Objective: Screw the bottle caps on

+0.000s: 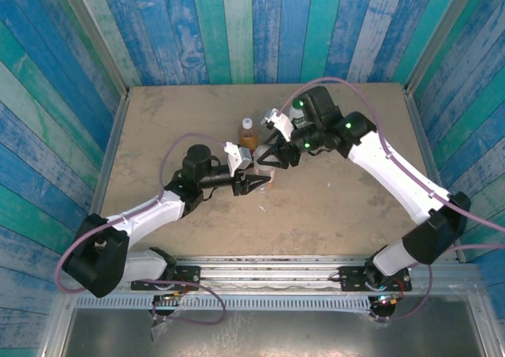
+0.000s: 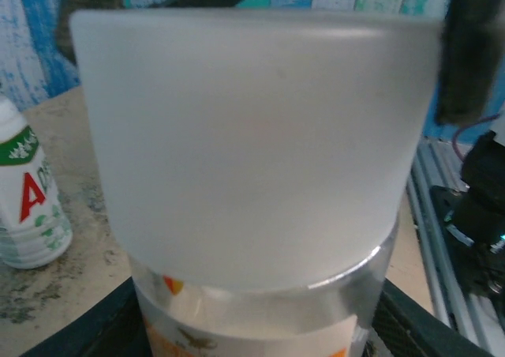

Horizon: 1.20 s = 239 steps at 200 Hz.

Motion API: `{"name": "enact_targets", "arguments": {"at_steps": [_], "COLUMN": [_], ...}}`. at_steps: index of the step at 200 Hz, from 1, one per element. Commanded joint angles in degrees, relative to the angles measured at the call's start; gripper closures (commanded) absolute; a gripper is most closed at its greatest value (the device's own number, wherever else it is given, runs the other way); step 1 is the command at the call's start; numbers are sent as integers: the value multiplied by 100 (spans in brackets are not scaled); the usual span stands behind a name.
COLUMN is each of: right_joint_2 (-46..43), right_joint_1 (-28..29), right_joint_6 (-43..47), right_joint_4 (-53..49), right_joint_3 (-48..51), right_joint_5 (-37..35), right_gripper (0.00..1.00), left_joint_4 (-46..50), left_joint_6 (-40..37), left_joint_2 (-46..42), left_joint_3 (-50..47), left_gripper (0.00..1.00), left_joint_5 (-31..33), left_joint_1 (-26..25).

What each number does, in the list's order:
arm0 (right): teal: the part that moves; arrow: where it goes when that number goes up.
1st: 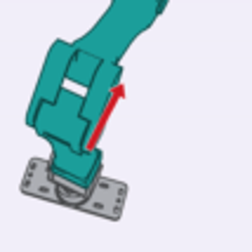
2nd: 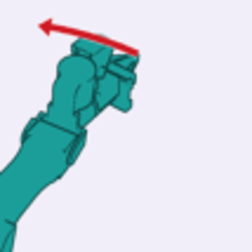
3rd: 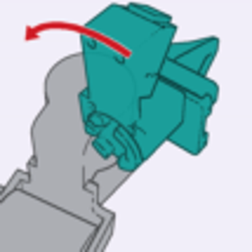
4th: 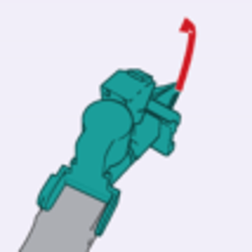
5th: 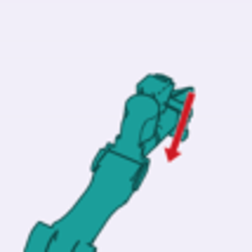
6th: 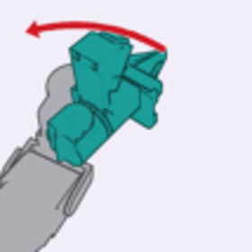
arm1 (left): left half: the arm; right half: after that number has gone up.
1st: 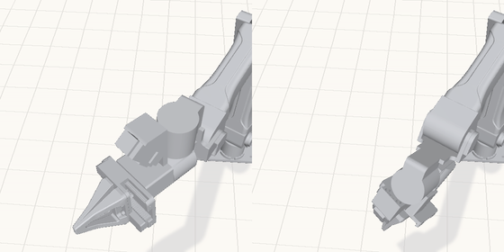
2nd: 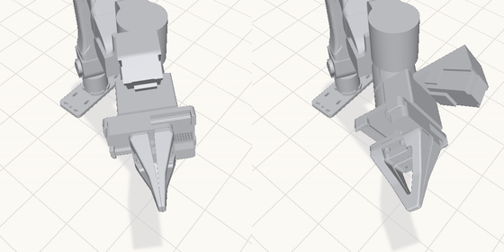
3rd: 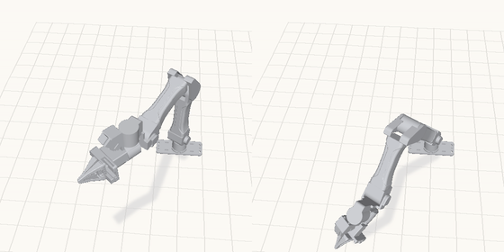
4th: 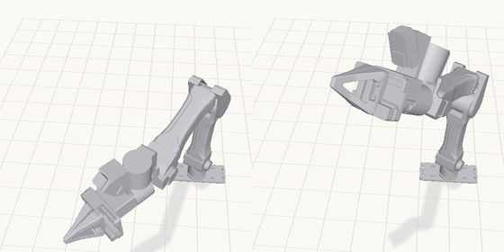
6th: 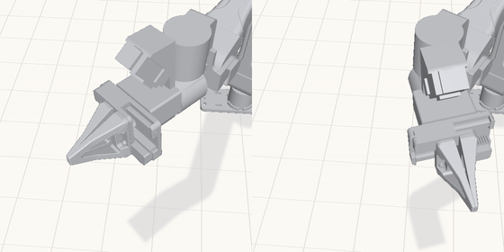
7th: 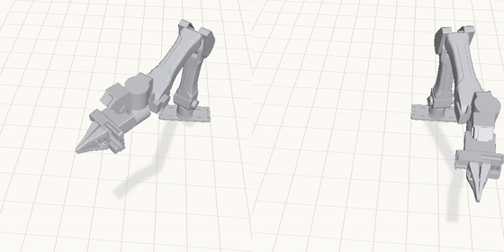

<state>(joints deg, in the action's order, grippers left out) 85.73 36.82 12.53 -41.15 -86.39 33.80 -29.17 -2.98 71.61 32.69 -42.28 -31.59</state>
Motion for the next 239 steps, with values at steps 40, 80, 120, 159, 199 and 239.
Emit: {"name": "enact_targets", "arguments": {"at_steps": [40, 80, 120, 159, 199, 239], "right_joint_2": [-713, -679, -1068, -1612, -1228, -753], "right_joint_1": [1176, 1260, 1085, 123, -140, -142], "right_joint_6": [-2945, -2691, -394, 716, 1382, 1455], "right_joint_4": [635, 467, 527, 824, 95, -89], "right_joint_3": [1027, 774, 724, 1052, 551, 129], "right_joint_5": [-3616, -3831, -2803, -185, 822, 1205], "right_gripper": [49, 40, 21, 17, 19, 21], "left_joint_4": [-898, -794, -696, -286, -89, -54], "left_joint_6": [-51, -71, -52, -123, -80, 53], "left_joint_2": [-105, -104, -199, -322, -449, -315], "left_joint_3": [148, 142, 54, 80, 145, 345], "left_gripper": [50, 51, 51, 50, 50, 50], "left_joint_5": [1306, 1155, 564, -165, -752, -1148], "left_joint_1": [-44, -75, -75, -75, -75, -82]}}
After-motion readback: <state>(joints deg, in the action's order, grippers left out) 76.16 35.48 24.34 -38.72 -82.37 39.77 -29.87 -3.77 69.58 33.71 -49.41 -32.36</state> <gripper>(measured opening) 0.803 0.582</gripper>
